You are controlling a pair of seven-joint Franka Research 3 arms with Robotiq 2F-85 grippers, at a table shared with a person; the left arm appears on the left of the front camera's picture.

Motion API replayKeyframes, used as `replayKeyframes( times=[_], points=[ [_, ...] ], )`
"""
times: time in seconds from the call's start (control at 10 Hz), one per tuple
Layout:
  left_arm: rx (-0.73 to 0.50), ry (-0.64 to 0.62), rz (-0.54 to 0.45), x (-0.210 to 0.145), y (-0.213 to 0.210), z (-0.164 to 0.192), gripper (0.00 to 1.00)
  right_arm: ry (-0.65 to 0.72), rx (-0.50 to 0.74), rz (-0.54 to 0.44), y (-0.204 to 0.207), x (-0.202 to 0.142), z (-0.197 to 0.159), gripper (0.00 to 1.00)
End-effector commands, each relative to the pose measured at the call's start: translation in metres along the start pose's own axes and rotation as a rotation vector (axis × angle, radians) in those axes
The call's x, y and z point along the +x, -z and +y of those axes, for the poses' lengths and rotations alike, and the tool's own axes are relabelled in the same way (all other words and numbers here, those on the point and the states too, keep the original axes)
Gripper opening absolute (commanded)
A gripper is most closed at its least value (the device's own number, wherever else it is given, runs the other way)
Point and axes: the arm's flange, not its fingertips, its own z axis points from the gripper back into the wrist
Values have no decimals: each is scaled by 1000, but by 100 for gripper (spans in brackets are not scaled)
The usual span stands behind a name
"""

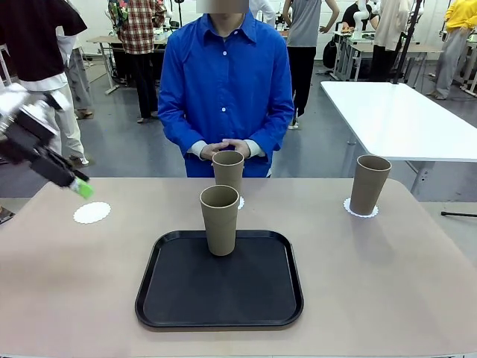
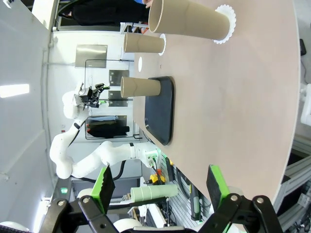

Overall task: Place coasters on the table and set cups on them.
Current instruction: Take one Reusable plastic cup from the Flat Tray and place it on a coaster set by the human.

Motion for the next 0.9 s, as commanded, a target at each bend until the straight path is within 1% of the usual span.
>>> replayKeyframes(
  times=[0.0, 0.2, 0.3, 0.4, 0.5, 0.7, 0.8],
  points=[
    [49, 119, 150, 8, 22, -9, 100, 7, -2, 0, 0, 0, 1, 100],
    [37, 153, 283, 25, 40, -15, 100, 7, -2, 0, 0, 0, 1, 100],
    [42, 169, 330, 28, 50, -17, 100, 7, -2, 0, 0, 0, 1, 100],
    [56, 186, 391, 37, 59, -12, 100, 7, -2, 0, 0, 0, 1, 100],
    [42, 198, 413, 44, 65, -9, 100, 7, -2, 0, 0, 0, 1, 100],
    [23, 201, 364, 48, 70, -6, 100, 7, -2, 0, 0, 0, 1, 100],
    [25, 204, 392, 37, 67, -12, 100, 7, -2, 0, 0, 0, 1, 100]
  ],
)
